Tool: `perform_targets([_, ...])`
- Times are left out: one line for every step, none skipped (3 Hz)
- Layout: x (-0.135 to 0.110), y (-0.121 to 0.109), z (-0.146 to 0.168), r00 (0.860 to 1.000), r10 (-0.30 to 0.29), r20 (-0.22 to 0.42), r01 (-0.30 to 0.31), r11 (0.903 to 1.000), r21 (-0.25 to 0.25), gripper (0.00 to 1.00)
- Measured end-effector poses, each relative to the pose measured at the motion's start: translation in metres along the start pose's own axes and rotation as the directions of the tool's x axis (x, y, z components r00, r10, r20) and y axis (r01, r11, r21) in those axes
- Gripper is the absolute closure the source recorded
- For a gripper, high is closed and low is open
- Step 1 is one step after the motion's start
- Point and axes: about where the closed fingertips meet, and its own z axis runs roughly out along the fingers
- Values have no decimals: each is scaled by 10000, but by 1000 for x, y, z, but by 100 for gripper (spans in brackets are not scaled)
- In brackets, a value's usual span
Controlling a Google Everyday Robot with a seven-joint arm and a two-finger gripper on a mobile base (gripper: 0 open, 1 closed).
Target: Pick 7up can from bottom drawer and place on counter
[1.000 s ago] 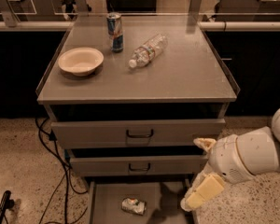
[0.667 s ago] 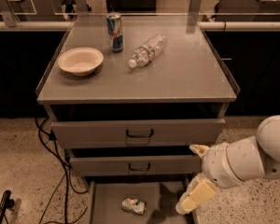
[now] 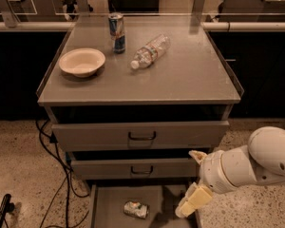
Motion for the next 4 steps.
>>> perform_targets([3, 10, 15, 9996, -76, -270, 78, 10000, 46, 0])
perform_targets([15, 8, 44, 9980, -73, -627, 97, 9992, 380, 0])
perform_targets([29, -7, 79, 9983, -80, -577, 126, 9967, 796, 0])
perform_targets([45, -23, 111, 9995, -170, -261, 198, 9935, 1123, 0])
